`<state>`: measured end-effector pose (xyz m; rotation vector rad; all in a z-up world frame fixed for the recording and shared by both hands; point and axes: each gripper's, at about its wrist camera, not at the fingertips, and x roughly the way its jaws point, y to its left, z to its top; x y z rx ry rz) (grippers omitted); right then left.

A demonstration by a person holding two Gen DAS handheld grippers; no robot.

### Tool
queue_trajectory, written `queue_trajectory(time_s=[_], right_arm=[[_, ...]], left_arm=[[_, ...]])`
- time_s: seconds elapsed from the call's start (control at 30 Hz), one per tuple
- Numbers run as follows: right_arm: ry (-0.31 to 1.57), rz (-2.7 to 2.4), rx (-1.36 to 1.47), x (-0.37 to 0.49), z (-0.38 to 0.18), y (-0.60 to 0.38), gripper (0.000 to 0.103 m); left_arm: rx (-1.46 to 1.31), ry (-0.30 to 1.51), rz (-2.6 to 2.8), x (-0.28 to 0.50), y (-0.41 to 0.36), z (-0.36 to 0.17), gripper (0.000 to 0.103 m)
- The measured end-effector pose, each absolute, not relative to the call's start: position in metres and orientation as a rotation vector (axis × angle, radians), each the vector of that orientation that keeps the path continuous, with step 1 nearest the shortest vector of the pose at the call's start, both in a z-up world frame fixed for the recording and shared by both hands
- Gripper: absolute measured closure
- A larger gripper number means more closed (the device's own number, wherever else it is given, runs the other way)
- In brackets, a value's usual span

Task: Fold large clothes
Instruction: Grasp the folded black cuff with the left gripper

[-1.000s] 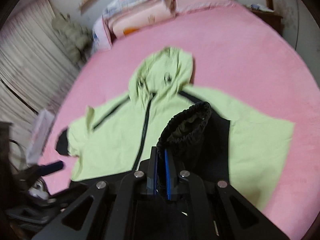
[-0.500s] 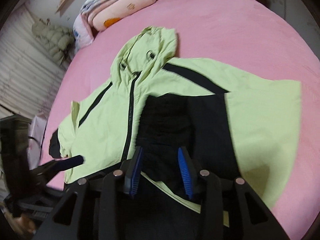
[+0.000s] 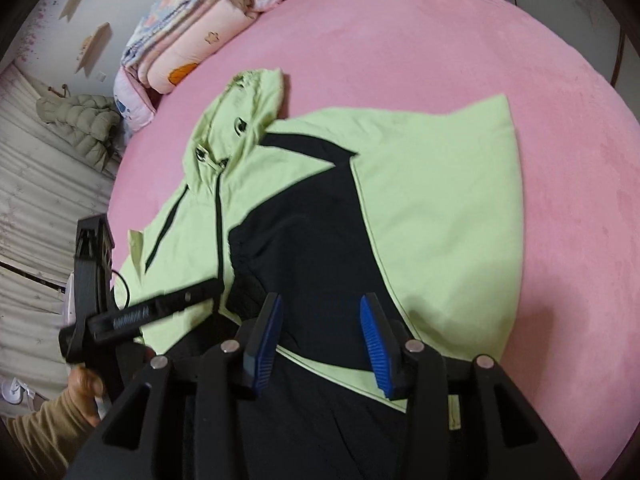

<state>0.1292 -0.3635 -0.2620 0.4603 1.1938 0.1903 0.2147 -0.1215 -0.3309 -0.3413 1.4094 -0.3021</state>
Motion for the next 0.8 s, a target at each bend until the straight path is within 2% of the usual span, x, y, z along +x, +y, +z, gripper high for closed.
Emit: queue_trajectory(time_s=[0.07, 0.2, 0.73, 0.77, 0.8], right_arm=[[1.197, 0.193, 0.453, 0.126, -0.265, -0.364, 0.062], [1.211, 0.195, 0.458, 0.123, -0.272, -0.366, 0.062], [1.229, 0.155, 0.499, 0.112, -0.29, -0.389, 0.062], [1.232, 0.15, 0.501, 0.111, -0.291, -0.391, 0.062], [1.234, 0.144, 0.502, 0.111, -0.293, -0.393, 0.062]], left_arm=[[-0.349, 1.412, -0.292, 0.218, -0.121, -0.339, 0.023], [-0.325, 1.399, -0.298, 0.223, -0.125, -0.345, 0.039], [-0.211, 1.356, -0.274, 0.268, -0.158, -0.362, 0.04], [-0.2, 1.355, -0.274, 0.269, -0.162, -0.362, 0.046], [-0.171, 1.358, -0.26, 0.269, -0.166, -0.361, 0.062]])
